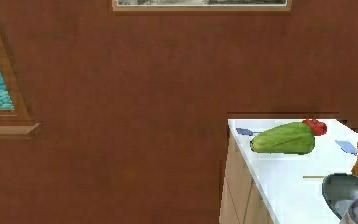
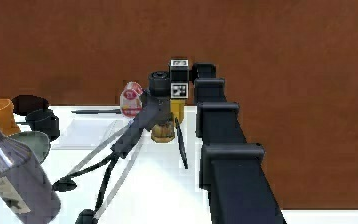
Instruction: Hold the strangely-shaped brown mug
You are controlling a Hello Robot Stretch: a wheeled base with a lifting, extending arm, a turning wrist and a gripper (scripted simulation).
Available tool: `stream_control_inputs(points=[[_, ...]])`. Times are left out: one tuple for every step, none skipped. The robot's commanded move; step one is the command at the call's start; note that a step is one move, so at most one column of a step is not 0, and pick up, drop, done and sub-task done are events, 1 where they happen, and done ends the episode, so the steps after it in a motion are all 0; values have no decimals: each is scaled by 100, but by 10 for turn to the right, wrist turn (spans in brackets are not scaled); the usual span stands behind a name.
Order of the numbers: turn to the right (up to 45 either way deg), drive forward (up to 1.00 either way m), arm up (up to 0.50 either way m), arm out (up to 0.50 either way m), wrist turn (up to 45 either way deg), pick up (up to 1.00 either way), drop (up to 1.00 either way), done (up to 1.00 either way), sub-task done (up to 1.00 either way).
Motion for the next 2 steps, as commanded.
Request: stream_control_inputs(points=[[0, 0, 0, 0, 450, 0, 0, 0, 0], [0, 0, 0, 0, 450, 0, 0, 0, 0]])
